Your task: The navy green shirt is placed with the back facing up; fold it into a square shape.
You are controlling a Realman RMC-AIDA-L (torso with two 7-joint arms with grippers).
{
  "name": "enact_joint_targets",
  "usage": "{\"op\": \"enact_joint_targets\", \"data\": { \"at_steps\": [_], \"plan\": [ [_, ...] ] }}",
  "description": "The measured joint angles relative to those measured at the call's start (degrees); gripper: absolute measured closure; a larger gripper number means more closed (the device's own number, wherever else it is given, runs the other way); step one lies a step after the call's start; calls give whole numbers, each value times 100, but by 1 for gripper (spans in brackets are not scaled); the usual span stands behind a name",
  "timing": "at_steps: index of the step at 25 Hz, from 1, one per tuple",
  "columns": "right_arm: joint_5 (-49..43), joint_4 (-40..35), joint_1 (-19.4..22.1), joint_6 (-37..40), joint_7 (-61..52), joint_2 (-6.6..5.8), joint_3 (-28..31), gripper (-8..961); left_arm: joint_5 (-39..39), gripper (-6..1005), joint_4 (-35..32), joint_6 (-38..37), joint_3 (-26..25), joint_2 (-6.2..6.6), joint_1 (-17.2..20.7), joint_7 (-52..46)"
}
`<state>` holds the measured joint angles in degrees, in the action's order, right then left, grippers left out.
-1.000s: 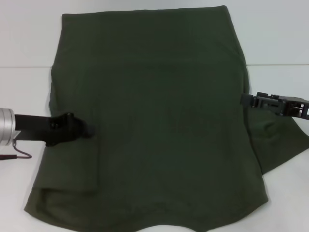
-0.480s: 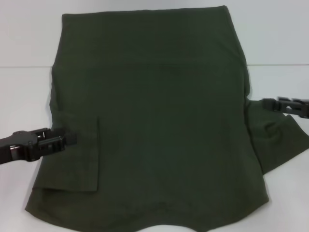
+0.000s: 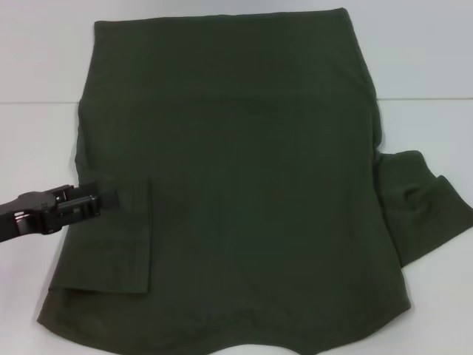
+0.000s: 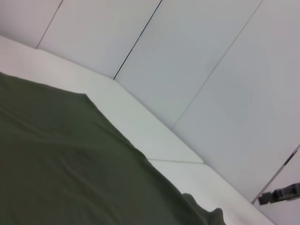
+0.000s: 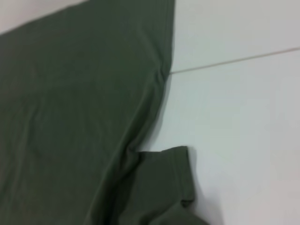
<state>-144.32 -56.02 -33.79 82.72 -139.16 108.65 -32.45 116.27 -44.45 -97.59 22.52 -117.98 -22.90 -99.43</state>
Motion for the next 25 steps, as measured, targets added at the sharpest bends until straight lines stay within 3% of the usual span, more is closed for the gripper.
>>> {"op": "enact_joint_targets", "data": {
  "at_steps": [13,25],
  "plan": [
    [-403,679,-453,-1104,458,393,-706,41,-263,253,9,51,-57,-67,-2,-43],
    [-453,1135,-605,-1946,481,517,-1204,41,-280,259,-15,49,-67,-129,-32,-60]
  ]
}}
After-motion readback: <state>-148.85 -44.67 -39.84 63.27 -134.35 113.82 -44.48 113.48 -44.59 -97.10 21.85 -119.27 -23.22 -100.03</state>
